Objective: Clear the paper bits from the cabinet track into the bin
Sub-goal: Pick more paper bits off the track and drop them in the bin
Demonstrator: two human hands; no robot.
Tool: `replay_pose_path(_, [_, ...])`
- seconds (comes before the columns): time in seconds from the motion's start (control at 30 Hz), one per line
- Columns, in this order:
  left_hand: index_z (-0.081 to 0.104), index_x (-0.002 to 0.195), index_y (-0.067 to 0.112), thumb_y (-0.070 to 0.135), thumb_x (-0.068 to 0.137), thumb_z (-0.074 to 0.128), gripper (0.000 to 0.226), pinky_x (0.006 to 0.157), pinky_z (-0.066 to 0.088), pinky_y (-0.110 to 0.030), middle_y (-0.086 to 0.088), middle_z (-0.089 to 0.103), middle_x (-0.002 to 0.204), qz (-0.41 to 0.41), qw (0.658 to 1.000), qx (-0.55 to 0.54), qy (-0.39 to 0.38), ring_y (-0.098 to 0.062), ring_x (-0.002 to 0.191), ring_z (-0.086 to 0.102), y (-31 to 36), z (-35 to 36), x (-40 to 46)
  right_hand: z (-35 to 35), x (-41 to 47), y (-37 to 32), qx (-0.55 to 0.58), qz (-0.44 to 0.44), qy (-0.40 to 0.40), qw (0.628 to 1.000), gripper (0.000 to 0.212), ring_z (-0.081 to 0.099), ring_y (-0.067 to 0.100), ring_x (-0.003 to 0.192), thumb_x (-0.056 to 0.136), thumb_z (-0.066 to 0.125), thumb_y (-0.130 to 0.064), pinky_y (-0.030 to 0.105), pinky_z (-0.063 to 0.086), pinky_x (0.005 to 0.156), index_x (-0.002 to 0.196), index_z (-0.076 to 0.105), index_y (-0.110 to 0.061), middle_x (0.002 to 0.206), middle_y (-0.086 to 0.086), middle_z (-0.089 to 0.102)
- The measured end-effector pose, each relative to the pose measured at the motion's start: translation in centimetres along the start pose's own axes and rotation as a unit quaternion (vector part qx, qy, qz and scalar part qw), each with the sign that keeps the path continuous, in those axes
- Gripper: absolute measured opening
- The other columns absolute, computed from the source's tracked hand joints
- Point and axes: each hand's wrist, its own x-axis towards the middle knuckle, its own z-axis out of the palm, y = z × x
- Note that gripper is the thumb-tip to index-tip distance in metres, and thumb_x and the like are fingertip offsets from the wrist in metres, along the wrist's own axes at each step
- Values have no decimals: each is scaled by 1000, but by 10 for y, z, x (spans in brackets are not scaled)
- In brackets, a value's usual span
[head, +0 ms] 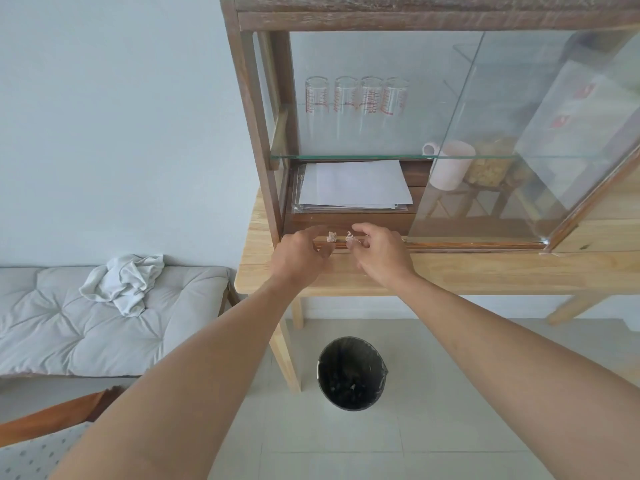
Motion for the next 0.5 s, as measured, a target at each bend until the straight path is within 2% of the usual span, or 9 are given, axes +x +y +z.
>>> replay_pose_path(0.07, [68,135,35,46,94,69,43,85,58,-43,-2,78,100,-6,1000,8,1,-29,103,70,-2,5,6,5,5,1,1,10,3,1000,38,77,28,93,102,64,-38,40,61,90,136,74,-24,83,5,83])
replay_pose_path(0.13, [68,135,36,46,96,67,41,86,57,-42,-4,79,109,-18,1000,12,-1,-31,108,70,-3,9,9,10,6,4,-5,5,6,1000,31,77,31,82,103,64,-34,41,62,84,126,79,-21,75,9,81])
replay_pose_path(0.27, [76,121,41,47,98,66,26,79,58,-40,-1,80,100,-20,1000,5,-5,-30,100,71,-6,12,12,16,6,6,-11,5,20,1000,25,75,35,73,102,64,-28,43,62,77,120,81,-20,66,10,77])
replay_pose_path(0.37, [79,114,39,45,96,69,22,77,58,-38,3,80,95,-26,1000,-7,5,-27,95,71,-6,11,12,16,3,6,13,20,36,999,23,75,30,65,103,65,-27,42,63,71,118,81,-18,62,2,73])
replay_pose_path(0.5, [80,113,37,43,97,69,20,75,58,-38,4,79,84,-35,999,-19,6,-25,89,72,-3,10,10,9,-4,8,45,30,42,998,22,75,32,67,103,67,-26,40,62,72,116,81,-14,65,-1,71])
